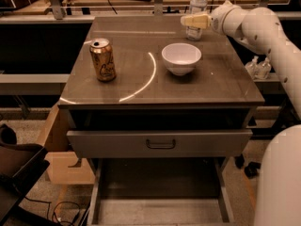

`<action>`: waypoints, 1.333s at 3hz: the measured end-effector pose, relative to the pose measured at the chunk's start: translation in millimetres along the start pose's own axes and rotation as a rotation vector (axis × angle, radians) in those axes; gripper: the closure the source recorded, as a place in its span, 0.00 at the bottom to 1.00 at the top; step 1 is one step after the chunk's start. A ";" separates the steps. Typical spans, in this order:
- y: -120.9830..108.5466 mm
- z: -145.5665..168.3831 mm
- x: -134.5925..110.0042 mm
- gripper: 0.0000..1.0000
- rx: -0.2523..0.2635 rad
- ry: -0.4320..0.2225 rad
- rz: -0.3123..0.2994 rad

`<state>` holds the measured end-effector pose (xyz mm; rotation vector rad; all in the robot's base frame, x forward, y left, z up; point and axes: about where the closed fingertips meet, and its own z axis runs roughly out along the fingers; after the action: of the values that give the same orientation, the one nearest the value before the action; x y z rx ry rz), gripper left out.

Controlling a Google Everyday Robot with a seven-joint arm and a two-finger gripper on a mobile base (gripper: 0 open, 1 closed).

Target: Knock blue plastic bottle over

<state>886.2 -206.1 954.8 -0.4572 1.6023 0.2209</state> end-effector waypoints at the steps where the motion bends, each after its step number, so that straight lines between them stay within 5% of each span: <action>1: -5.3 15.7 4.1 0.00 0.003 -0.026 0.011; 4: -3.9 49.0 17.7 0.00 -0.012 -0.056 0.076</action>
Offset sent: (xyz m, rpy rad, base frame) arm 0.0421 -0.0043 -0.0164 0.0731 -0.0284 -0.0129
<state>931.9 -192.3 933.4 -0.3968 1.5659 0.2989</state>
